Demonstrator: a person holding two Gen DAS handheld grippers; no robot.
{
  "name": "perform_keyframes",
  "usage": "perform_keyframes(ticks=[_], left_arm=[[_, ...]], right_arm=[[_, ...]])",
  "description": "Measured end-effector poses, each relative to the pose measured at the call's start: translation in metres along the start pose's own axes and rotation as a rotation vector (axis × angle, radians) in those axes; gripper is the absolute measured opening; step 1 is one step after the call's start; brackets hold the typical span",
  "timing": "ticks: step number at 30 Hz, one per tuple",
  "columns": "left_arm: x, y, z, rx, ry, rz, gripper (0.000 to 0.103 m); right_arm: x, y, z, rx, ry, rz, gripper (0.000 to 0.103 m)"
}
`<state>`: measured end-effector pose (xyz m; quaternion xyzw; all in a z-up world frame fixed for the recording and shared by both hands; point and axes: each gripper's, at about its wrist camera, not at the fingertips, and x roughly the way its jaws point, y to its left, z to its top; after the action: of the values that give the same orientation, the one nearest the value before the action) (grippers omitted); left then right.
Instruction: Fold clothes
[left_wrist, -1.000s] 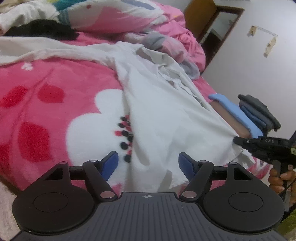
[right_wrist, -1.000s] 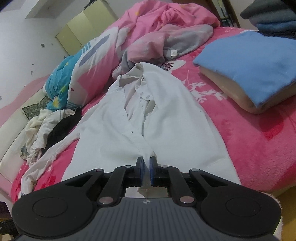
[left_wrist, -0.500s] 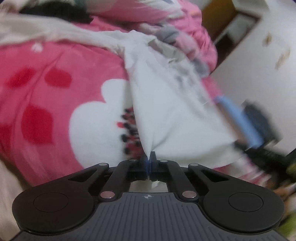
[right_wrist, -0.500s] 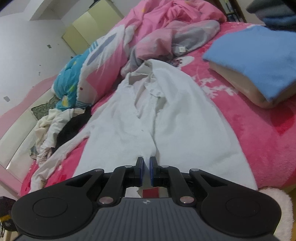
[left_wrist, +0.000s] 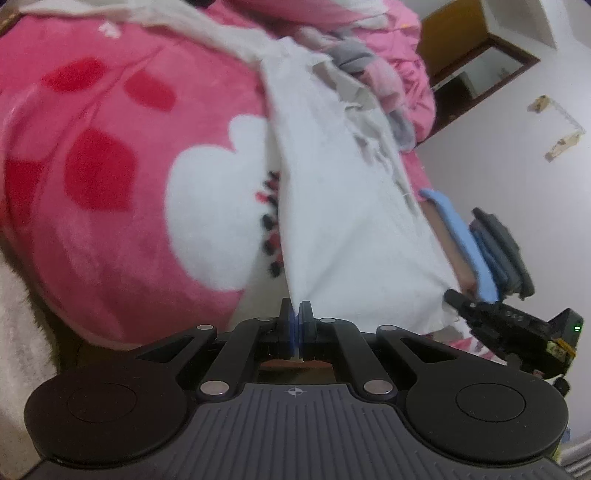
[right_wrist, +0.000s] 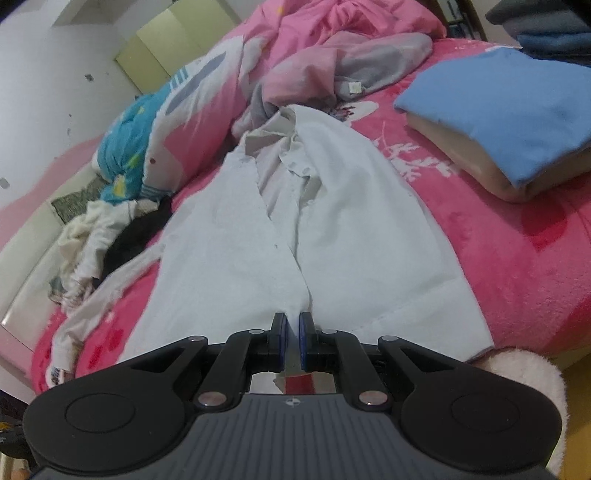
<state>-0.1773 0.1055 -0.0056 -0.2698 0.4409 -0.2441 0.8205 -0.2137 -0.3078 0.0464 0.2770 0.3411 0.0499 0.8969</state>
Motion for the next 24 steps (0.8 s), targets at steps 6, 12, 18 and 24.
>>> perform_keyframes(ticks=[6,12,18,24], left_arm=[[-0.024,0.007,0.002,0.010,-0.052,-0.012,0.000],[-0.027,0.008,-0.008,0.029,-0.037,-0.010,0.000],[-0.014,0.014,-0.014,0.062,0.029,0.026,0.000],[-0.034,0.002,-0.009,0.191,0.004,0.038,0.015]], right_arm=[[-0.007,0.008,-0.008,-0.006,0.010,0.064,0.007],[-0.007,0.006,-0.012,0.029,0.023,0.091,0.007],[0.004,0.001,-0.021,0.025,0.086,0.026,0.008],[-0.009,0.001,-0.027,0.001,0.043,-0.026,0.020]])
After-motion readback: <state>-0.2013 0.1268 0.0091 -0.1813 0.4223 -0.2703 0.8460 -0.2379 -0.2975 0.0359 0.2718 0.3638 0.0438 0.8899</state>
